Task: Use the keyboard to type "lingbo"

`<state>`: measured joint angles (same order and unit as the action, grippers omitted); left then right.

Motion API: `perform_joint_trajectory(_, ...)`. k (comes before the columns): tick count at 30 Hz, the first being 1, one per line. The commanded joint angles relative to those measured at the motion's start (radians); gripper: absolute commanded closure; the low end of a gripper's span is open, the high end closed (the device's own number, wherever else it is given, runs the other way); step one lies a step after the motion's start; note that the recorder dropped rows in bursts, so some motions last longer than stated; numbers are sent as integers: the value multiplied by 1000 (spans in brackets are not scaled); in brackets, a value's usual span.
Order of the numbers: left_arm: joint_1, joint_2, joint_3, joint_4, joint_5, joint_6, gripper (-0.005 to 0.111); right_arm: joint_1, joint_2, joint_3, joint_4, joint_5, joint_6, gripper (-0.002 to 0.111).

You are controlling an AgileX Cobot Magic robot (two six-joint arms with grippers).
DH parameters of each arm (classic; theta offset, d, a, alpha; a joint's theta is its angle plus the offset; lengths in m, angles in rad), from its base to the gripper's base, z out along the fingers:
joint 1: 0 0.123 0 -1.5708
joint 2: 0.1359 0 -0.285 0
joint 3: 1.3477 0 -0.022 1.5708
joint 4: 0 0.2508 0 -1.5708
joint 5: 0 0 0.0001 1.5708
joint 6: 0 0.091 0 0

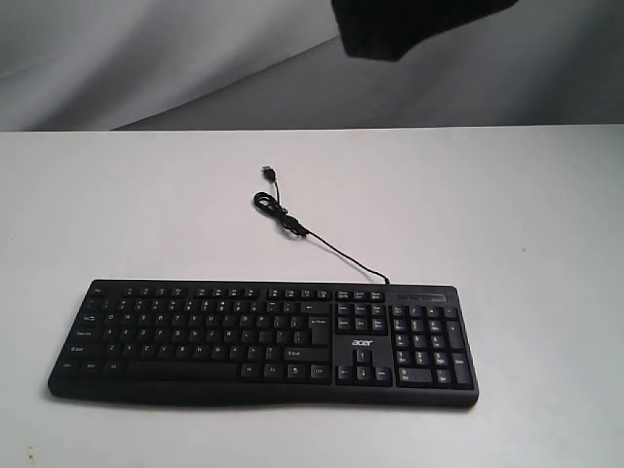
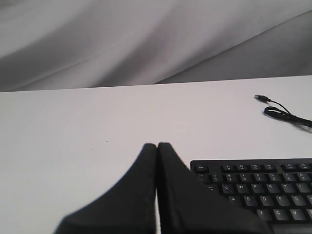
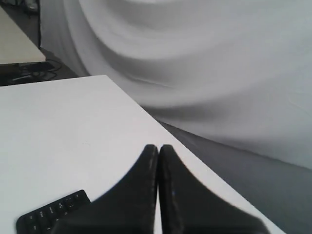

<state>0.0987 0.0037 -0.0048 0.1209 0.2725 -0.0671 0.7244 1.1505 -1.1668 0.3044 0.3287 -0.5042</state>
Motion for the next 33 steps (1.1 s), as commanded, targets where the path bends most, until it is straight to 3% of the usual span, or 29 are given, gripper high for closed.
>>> perform_joint_trajectory(1, 1, -4, 5, -4, -7, -2, 106, -66, 41, 6, -18, -8, 93, 108)
perform_joint_trajectory(6, 1, -4, 5, -4, -7, -2, 106, -146, 89, 47, -12, -4, 146, 108)
perform_joint_trajectory(10, 1, -4, 5, -4, -7, -2, 106, -230, 34, 195, 42, -114, 218, 108)
perform_joint_trajectory(19, 1, -4, 5, -4, -7, -2, 106, -510, -350, 623, 66, -329, 224, 108)
perform_joint_trajectory(27, 1, -4, 5, -4, -7, -2, 106, -777, -714, 932, 66, -382, 228, 108)
perform_joint_trajectory(33, 1, -4, 5, -4, -7, -2, 106, -806, -838, 1056, 66, -370, 232, 108)
